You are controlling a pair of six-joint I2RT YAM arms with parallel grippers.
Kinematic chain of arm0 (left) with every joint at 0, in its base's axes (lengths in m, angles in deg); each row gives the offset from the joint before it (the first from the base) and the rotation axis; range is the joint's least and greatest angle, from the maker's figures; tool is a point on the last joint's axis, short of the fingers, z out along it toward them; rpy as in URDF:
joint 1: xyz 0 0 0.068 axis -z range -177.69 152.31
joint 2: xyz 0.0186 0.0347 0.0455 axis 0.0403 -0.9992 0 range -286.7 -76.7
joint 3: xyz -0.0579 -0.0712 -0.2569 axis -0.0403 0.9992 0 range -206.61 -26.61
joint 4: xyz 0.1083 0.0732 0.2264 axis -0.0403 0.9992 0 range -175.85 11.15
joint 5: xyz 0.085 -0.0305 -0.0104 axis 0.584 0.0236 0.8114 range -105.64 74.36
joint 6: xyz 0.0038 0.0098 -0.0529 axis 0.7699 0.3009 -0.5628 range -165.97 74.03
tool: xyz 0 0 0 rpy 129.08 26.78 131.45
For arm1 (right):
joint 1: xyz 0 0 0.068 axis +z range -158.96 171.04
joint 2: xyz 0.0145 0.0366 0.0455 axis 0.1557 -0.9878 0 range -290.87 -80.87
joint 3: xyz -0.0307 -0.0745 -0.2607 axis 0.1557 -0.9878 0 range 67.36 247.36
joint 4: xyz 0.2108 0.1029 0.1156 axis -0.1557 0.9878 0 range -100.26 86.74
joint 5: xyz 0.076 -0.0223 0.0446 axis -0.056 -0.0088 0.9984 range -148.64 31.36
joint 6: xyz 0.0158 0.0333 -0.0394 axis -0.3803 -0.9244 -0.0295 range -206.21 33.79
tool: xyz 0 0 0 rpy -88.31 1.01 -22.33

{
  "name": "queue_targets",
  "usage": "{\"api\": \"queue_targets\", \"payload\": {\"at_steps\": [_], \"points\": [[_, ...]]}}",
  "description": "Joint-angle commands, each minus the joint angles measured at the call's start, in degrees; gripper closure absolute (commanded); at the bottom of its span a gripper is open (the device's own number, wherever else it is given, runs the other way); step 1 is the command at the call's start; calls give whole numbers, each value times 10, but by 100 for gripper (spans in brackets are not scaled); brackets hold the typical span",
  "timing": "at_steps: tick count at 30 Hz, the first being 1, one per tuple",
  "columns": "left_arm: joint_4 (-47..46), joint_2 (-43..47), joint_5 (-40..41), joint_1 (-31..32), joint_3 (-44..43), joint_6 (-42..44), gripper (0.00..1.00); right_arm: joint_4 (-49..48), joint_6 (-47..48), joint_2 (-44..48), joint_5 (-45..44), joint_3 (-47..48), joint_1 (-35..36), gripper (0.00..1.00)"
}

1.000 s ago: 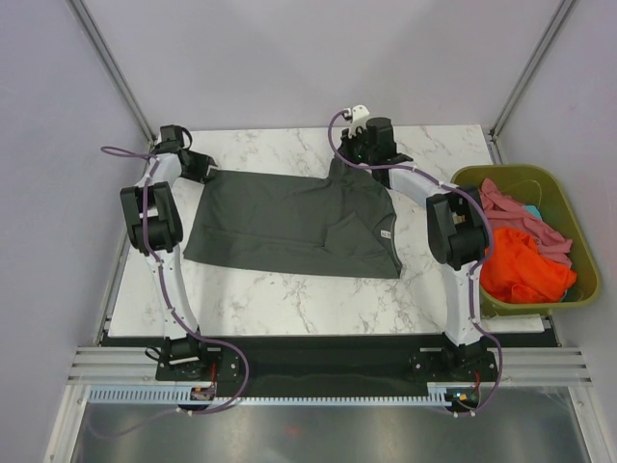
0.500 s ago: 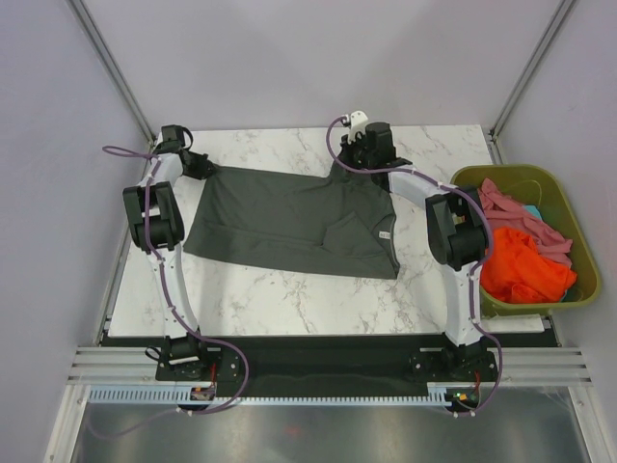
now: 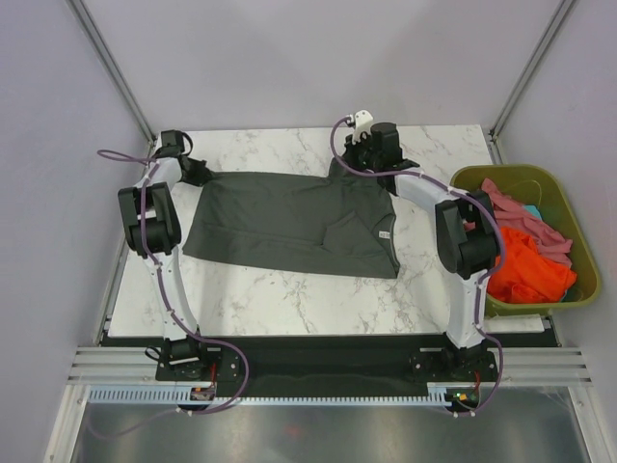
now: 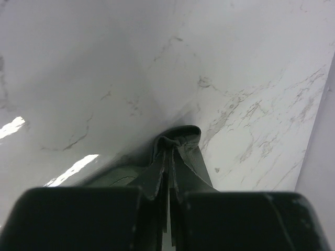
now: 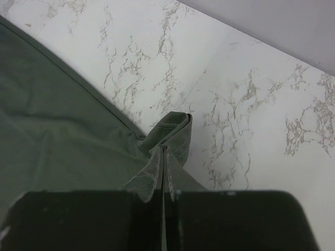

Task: Fold and stack the t-shirts
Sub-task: Fold the tshirt

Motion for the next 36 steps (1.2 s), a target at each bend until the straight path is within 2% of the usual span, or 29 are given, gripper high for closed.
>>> {"api": "queue_targets", "payload": {"at_steps": [1,6,11,17,21,24,29,36], "points": [[22,42,44,-8,51,33,98,-13,-6,45,18,-24,5,100],[21,66,56,-11,86,37,98,-20,-12,79,12,-80,9,100],[22,82,61,-13,74,46,98,-24,-14,95,13,-97,11,100],[21,120,88,-15,121,29,98,-32,-21,119,6,-131,20,100],[1,124,59,-15,114,19,98,-60,-3,115,-16,-129,20,100],[-40,124,6,-15,95,17,98,-58,9,93,-42,-86,18,100],[-58,115,-36,-14,69,13,98,-57,17,61,-64,-28,6,100],[-70,109,-85,-16,76,22,98,-112,29,99,-109,-79,-6,100]]}}
